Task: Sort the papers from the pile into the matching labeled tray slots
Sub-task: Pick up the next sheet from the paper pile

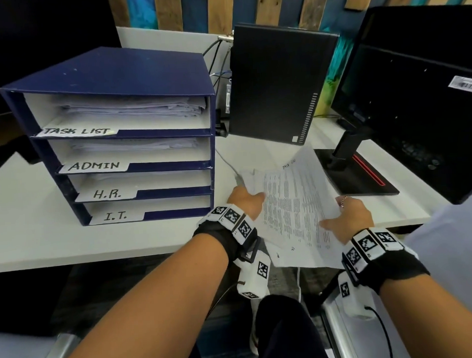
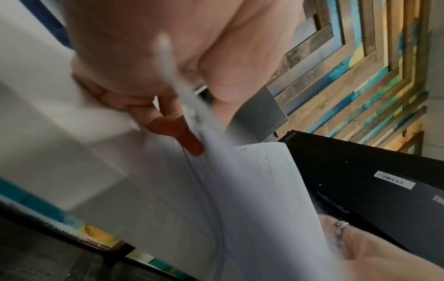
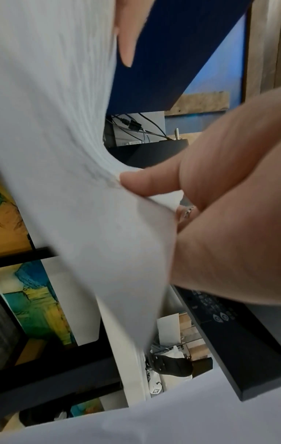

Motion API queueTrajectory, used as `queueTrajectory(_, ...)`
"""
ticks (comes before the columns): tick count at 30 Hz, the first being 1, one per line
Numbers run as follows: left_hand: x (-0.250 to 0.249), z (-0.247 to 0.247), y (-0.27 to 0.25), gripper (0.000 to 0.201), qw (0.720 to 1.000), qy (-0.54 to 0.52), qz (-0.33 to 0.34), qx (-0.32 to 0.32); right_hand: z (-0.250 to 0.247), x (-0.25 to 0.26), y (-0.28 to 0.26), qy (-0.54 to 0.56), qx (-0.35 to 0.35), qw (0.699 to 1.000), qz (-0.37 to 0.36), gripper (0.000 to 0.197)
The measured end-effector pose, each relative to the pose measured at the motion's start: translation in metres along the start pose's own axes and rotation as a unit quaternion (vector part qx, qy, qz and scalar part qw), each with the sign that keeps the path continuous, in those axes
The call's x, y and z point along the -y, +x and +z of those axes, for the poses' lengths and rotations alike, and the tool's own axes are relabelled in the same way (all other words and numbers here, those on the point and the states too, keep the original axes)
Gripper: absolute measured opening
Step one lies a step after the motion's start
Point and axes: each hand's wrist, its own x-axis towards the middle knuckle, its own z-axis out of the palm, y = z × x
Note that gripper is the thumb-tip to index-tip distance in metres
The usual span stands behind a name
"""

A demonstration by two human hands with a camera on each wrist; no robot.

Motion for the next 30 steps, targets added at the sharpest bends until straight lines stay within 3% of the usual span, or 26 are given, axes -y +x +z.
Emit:
queueTrajectory(2,-0.003,-0.001,-0.003,0.040,1.000,0.012,0.012,-0.018,-0.001,-0.006,0.001,0.052,0.003,0.998,-0.021,0.066)
queueTrajectory(4,-0.006,-0.005,-0.006,0.005,0.999,0.035,0.024,-0.024,-0.003,-0.014,0.002,0.091,0.018,0.995,-0.045,0.084)
queueTrajectory(5,-0.005,-0.006,-0.006,0.015,0.998,0.038,0.027,-0.030,-0.006,-0.017,0.002,0.109,0.015,0.993,-0.046,0.091)
queueTrajectory(6,-0.004,-0.007,-0.010,0.025,0.999,0.029,0.022,-0.031,-0.010,-0.018,0.001,0.129,0.008,0.991,-0.044,0.088)
queueTrajectory(10,0.005,-0.012,-0.028,0.021,0.998,-0.045,0.039,-0.019,-0.028,-0.014,-0.007,0.148,-0.011,0.985,-0.091,0.030)
queueTrajectory(12,0.008,-0.016,-0.042,0.020,0.991,-0.122,0.041,-0.024,-0.035,-0.010,-0.015,0.167,-0.001,0.978,-0.123,0.023)
queueTrajectory(14,0.009,-0.020,-0.052,0.015,0.981,-0.185,0.048,-0.038,-0.038,-0.006,-0.023,0.186,0.009,0.972,-0.144,0.020)
queueTrajectory(18,0.012,-0.032,-0.071,0.019,0.976,-0.142,0.105,-0.128,-0.037,0.001,-0.037,0.195,0.002,0.967,-0.165,0.036)
queueTrajectory(23,0.018,-0.056,-0.093,0.023,0.972,-0.160,0.118,-0.126,-0.034,0.016,-0.054,0.267,0.041,0.941,-0.203,0.008)
queueTrajectory(27,0.022,-0.084,-0.106,0.008,0.957,-0.214,0.108,-0.163,-0.021,0.035,-0.066,0.296,0.077,0.925,-0.226,0.021)
queueTrajectory(30,0.032,-0.111,-0.108,0.026,0.949,-0.134,0.130,-0.255,-0.005,0.057,-0.079,0.300,0.102,0.918,-0.239,0.028)
